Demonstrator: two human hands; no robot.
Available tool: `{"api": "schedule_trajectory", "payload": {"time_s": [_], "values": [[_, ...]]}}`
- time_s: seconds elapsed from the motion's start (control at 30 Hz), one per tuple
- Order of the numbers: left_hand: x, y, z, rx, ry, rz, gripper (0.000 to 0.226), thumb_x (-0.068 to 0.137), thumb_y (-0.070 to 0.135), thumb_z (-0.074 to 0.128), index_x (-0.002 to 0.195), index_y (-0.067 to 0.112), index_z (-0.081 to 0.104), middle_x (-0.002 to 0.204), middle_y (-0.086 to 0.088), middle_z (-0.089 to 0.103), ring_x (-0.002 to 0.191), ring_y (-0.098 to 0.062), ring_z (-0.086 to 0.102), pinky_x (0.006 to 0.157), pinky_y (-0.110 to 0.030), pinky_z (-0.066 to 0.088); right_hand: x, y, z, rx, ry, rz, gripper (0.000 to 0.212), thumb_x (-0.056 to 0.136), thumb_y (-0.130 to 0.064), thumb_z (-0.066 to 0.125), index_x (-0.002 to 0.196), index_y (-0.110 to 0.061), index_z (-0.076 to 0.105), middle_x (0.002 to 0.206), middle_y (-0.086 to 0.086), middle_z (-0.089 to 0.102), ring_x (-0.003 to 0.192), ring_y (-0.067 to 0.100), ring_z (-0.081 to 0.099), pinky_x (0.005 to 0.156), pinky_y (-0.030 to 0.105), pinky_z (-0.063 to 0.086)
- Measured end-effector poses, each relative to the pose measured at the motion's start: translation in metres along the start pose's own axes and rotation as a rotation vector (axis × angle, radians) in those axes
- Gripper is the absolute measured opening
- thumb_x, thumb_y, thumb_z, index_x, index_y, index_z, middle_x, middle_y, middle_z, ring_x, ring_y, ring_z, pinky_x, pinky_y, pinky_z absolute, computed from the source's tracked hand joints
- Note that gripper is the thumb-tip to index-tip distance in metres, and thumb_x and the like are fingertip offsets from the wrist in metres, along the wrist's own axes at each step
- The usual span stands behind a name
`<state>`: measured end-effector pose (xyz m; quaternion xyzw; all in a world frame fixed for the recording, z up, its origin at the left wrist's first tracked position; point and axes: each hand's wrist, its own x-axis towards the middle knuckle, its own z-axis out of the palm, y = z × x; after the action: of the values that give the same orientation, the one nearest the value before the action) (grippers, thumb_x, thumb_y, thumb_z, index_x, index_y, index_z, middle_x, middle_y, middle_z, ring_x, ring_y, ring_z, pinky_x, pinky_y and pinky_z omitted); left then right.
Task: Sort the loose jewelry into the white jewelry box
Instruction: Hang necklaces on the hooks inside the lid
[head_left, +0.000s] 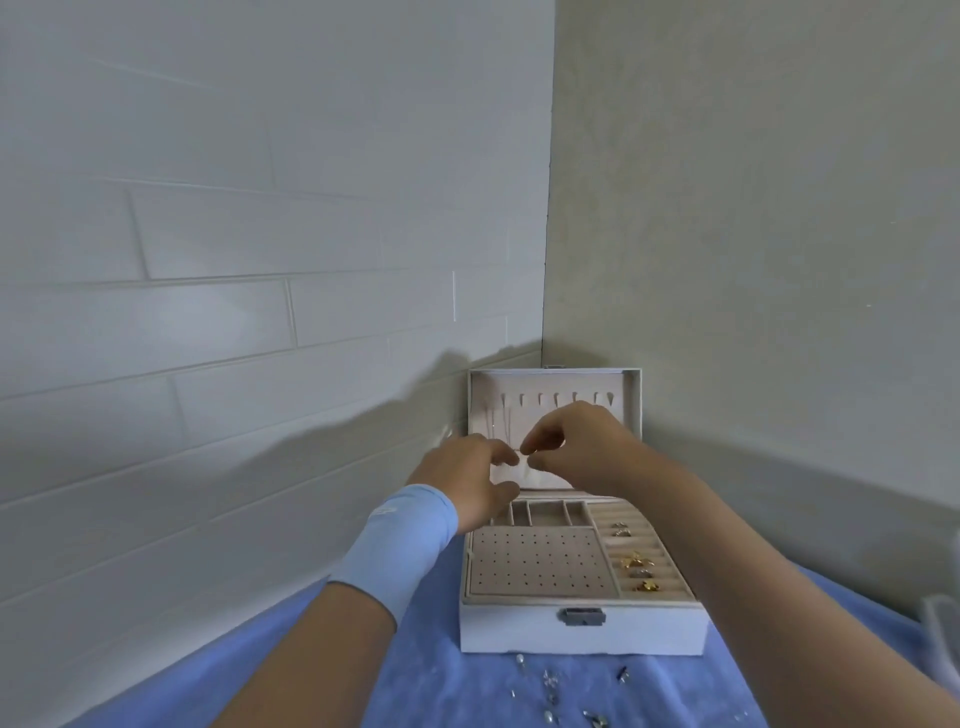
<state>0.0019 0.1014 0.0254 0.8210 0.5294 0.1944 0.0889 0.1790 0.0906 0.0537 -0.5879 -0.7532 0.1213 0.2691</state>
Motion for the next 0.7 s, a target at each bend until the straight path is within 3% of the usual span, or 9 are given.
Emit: {"api": "schedule_trajectory", "payload": {"time_s": [0.17,0.3,0.4,0.47,0.53,0.6,0.7], "values": [[-0.051,0.033,0.008,-0.123,-0.057,0.015,0.015,0.091,0.04,0.06,0.102,0.033,0.067,0.1,0.014,0.065,0.087,-0.01,0.059,0.075,-0.022,0.042,-0.063,-0.006,-0.013,0.003,-0.215,0.037,0.011,0.088,-0.02,0.074,0.089,-0.03,0.076,0.078,-0.008,0.073,0.055,0.004,0.061,0.057,0.02,0.051],[-0.086,0.057,0.033,-0.095,-0.22,0.035,0.014,0.089,0.041,0.063,0.098,0.032,0.069,0.105,0.009,0.069,0.096,-0.016,0.063,0.085,-0.028,0.049,-0.109,0.009,-0.009,-0.055,-0.357,0.092,0.012,0.084,-0.019,0.074,0.088,-0.029,0.079,0.07,-0.005,0.071,0.048,0.005,0.056,0.051,0.017,0.045],[-0.104,0.071,0.052,-0.075,-0.337,0.025,0.02,0.09,0.035,0.063,0.102,0.022,0.072,0.106,0.002,0.07,0.094,-0.019,0.064,0.089,-0.034,0.052,-0.135,0.025,0.0,-0.082,-0.455,0.13,0.01,0.083,-0.02,0.074,0.088,-0.028,0.079,0.088,0.002,0.077,0.055,0.009,0.061,0.06,0.019,0.046],[-0.111,0.08,0.063,-0.065,-0.366,0.023,0.017,0.089,0.03,0.062,0.096,0.02,0.074,0.102,-0.001,0.072,0.088,-0.02,0.064,0.09,-0.035,0.054,-0.146,0.034,0.006,-0.101,-0.469,0.147,0.011,0.083,-0.018,0.074,0.089,-0.026,0.08,0.092,0.001,0.077,0.058,0.01,0.061,0.063,0.02,0.048],[-0.116,0.086,0.074,-0.065,-0.388,0.011,0.013,0.086,0.027,0.063,0.09,0.024,0.075,0.101,0.003,0.074,0.096,-0.019,0.066,0.094,-0.034,0.053,-0.154,0.041,0.012,-0.122,-0.464,0.172,0.011,0.08,-0.017,0.078,0.085,-0.026,0.08,0.092,0.003,0.076,0.059,0.01,0.058,0.062,0.021,0.048],[-0.117,0.09,0.085,-0.033,-0.417,0.011,0.01,0.083,0.031,0.069,0.089,0.026,0.075,0.113,0.007,0.072,0.105,-0.017,0.064,0.098,-0.033,0.05,-0.159,0.049,0.018,-0.152,-0.479,0.203,0.013,0.075,-0.018,0.082,0.08,-0.029,0.079,0.093,0.005,0.076,0.067,0.011,0.058,0.066,0.025,0.049],[-0.118,0.093,0.098,-0.003,-0.427,0.007,0.018,0.077,0.04,0.077,0.092,0.029,0.075,0.144,0.018,0.05,0.105,-0.013,0.065,0.099,-0.031,0.049,-0.163,0.059,0.026,-0.192,-0.486,0.23,0.018,0.073,-0.016,0.082,0.073,-0.033,0.075,0.091,-0.001,0.077,0.076,0.01,0.062,0.073,0.026,0.051]]}}
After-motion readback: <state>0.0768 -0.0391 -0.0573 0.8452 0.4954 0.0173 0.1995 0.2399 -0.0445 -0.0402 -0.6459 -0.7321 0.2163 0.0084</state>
